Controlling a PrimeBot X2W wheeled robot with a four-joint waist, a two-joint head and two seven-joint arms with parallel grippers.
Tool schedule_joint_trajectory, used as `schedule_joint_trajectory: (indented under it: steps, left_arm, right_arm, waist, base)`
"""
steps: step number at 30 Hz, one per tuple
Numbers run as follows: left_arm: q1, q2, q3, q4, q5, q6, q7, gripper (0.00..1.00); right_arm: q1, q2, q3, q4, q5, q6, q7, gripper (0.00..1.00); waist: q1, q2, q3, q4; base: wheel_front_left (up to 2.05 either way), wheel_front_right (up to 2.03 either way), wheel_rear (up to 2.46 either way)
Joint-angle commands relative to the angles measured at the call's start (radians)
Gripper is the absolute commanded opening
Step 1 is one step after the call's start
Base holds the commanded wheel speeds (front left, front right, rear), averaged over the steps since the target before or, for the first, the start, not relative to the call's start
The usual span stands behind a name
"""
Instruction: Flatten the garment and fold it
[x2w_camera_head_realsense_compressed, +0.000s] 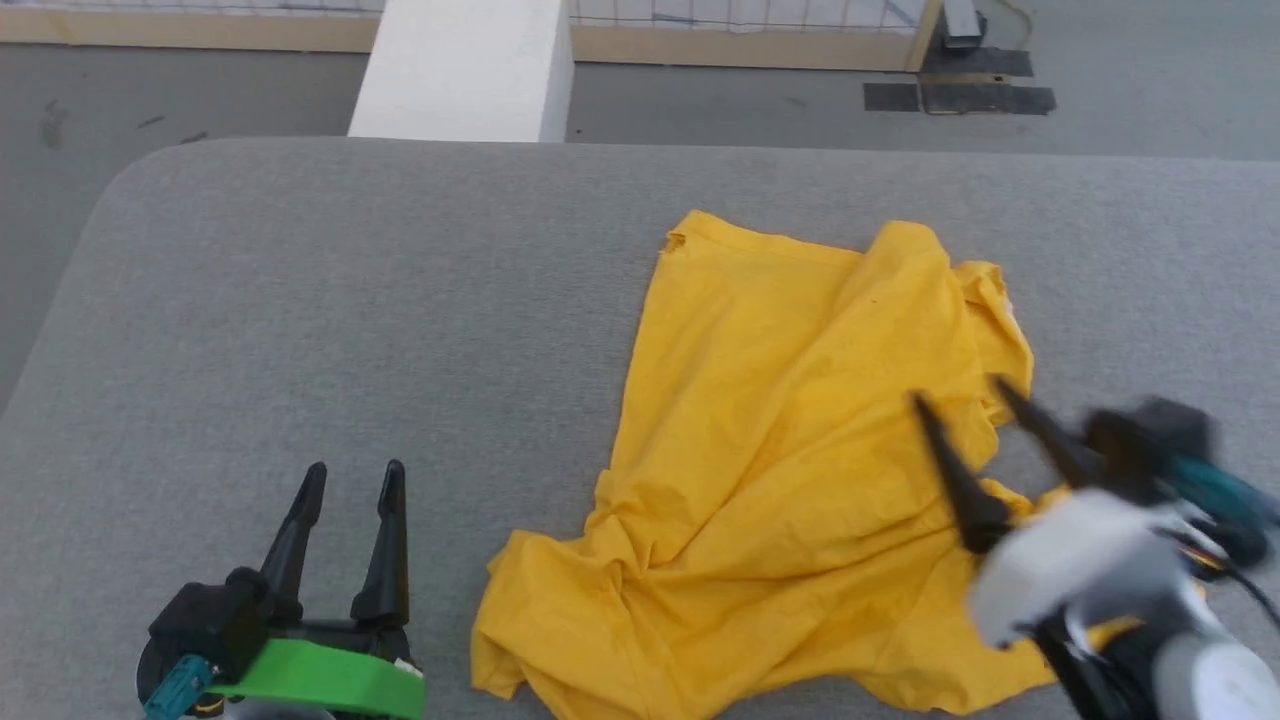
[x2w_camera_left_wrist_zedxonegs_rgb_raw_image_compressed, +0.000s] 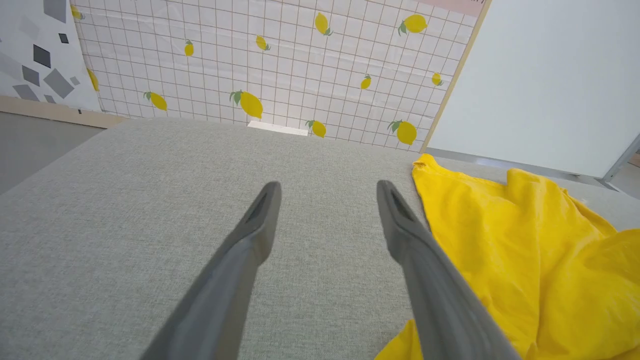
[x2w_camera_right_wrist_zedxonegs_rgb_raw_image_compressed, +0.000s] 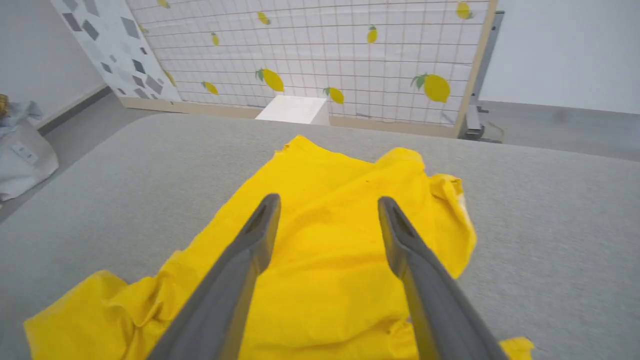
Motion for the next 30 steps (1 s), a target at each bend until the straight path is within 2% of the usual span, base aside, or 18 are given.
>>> schedule_joint_trajectory:
  steps: [1,6,11,15,18,21,25,30]
  left_arm:
    - [0.019,0.004,0.005,-0.011,0.009,-0.004,-0.004,1.0]
    - [0.034,0.002,0.008,-0.041,0.013,-0.004,-0.004,1.0]
    - [0.048,-0.002,0.015,-0.058,0.014,-0.004,-0.004,1.0]
    - [0.053,0.004,0.012,-0.066,0.023,-0.004,-0.004,1.0]
    - [0.032,0.007,0.006,-0.124,0.023,-0.004,-0.004,1.0]
    - [-0.006,0.039,-0.024,-0.151,0.029,-0.004,-0.004,1.0]
    - [-0.108,0.112,-0.09,-0.144,0.028,-0.004,0.019,1.0]
    - [-0.283,0.224,-0.261,-0.102,-0.01,-0.004,0.179,1.0]
  right_arm:
    - [0.043,0.001,-0.037,-0.012,-0.022,0.004,-0.086,1.0]
    - [0.169,0.001,-0.118,0.044,-0.029,0.004,-0.384,1.0]
    - [0.247,0.001,-0.107,0.189,0.025,0.004,-0.591,1.0]
    - [0.252,0.001,-0.092,0.27,0.059,0.004,-0.656,1.0]
    - [0.239,0.001,-0.085,0.296,0.063,0.004,-0.672,1.0]
    - [0.218,0.001,-0.099,0.304,0.053,0.004,-0.677,1.0]
    - [0.201,0.001,-0.119,0.305,0.039,0.004,-0.679,1.0]
    - [0.194,0.001,-0.125,0.305,0.038,0.004,-0.68,1.0]
  waist:
    - [0.0,0.0,0.007,-0.018]
    - [0.0,0.0,0.018,-0.044]
    - [0.0,0.0,0.023,-0.065]
    - [0.0,0.0,0.024,-0.079]
    - [0.0,0.0,0.027,-0.086]
    - [0.0,0.0,0.03,-0.091]
    - [0.0,0.0,0.043,-0.094]
    - [0.0,0.0,0.068,-0.094]
  base:
    - [0.0,0.0,0.0]
    - [0.0,0.0,0.0]
    - [0.0,0.0,0.0]
    - [0.0,0.0,0.0]
    - [0.0,0.0,0.0]
    - [0.0,0.0,0.0]
    - [0.0,0.0,0.0]
    - [0.0,0.0,0.0]
